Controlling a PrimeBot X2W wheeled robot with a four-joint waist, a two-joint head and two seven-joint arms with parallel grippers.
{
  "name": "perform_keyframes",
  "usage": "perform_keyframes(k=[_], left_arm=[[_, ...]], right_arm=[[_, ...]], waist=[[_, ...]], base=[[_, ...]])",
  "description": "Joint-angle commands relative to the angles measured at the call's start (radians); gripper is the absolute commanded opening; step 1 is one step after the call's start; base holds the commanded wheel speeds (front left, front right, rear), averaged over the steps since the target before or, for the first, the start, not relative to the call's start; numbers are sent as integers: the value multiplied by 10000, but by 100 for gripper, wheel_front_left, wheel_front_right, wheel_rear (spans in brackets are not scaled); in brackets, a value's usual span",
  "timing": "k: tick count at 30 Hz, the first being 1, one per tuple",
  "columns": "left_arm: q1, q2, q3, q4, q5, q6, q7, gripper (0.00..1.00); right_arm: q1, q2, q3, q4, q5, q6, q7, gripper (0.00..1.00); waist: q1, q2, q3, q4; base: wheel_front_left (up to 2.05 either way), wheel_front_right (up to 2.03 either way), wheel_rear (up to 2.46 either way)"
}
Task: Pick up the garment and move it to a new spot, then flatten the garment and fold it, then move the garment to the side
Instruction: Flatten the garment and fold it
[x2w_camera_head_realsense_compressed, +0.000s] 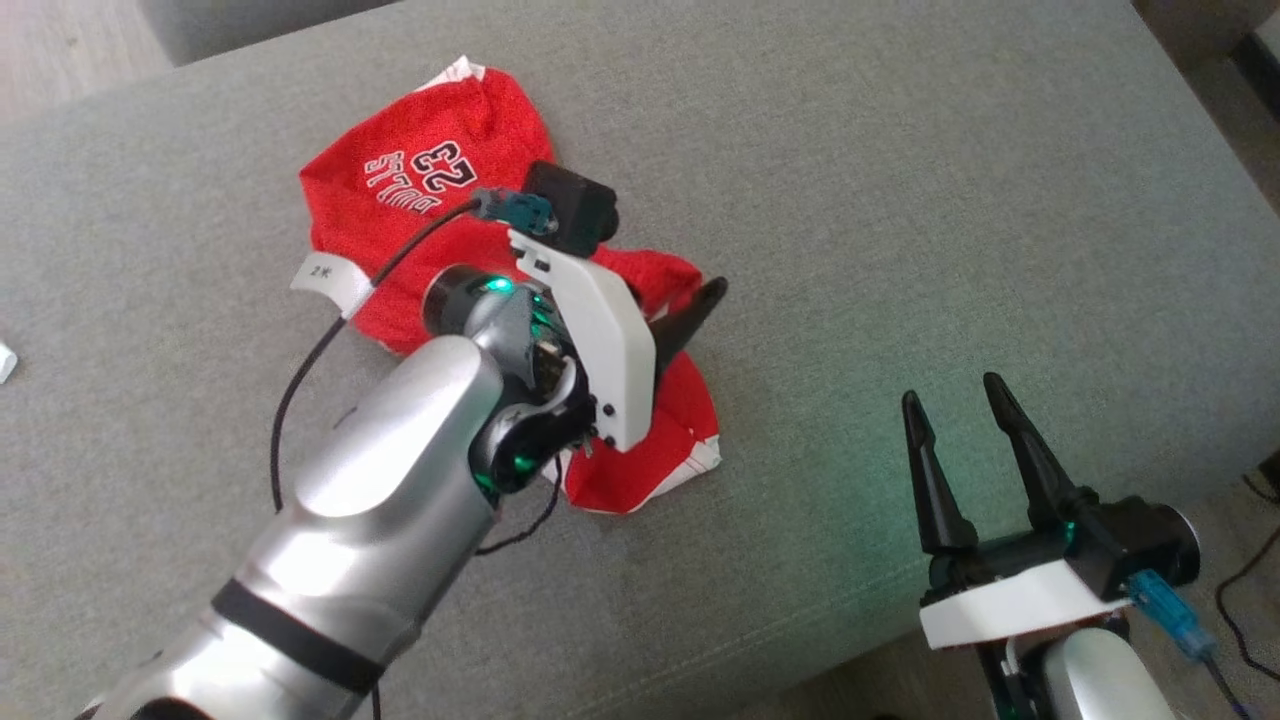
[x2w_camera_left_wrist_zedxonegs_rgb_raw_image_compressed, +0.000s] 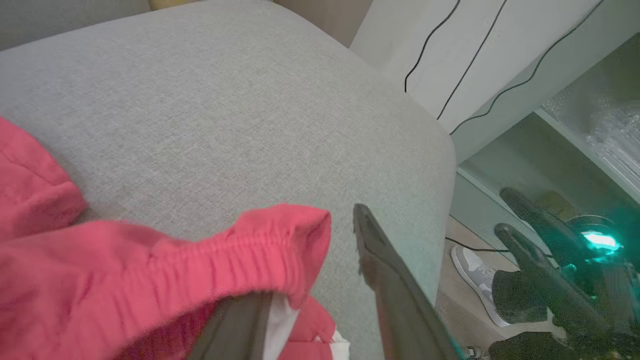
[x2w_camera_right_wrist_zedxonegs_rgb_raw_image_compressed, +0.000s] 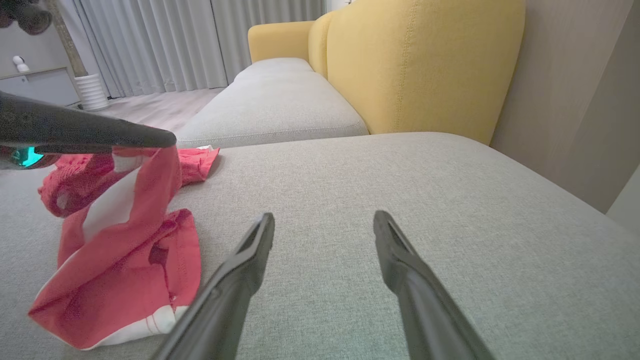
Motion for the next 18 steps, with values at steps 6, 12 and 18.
perform_keyframes(k=[6, 12, 18], left_arm=[[-16, 893, 244, -1473, -151, -70, 893, 61], [219, 2262, 270, -3064, -625, -143, 2265, 40], [554, 3786, 417, -4761, -1237, -120, 3650, 0]], right_arm=[[56, -51, 91, -215, -181, -7, -107, 100], [288, -51, -61, -230, -291, -7, -107, 100], [504, -51, -140, -275, -311, -7, -107, 100]], waist=[[0, 0, -293, 177], [0, 0, -675, 315], [0, 0, -1022, 494]], base=[[0, 0, 0], [0, 0, 0], [0, 0, 0]])
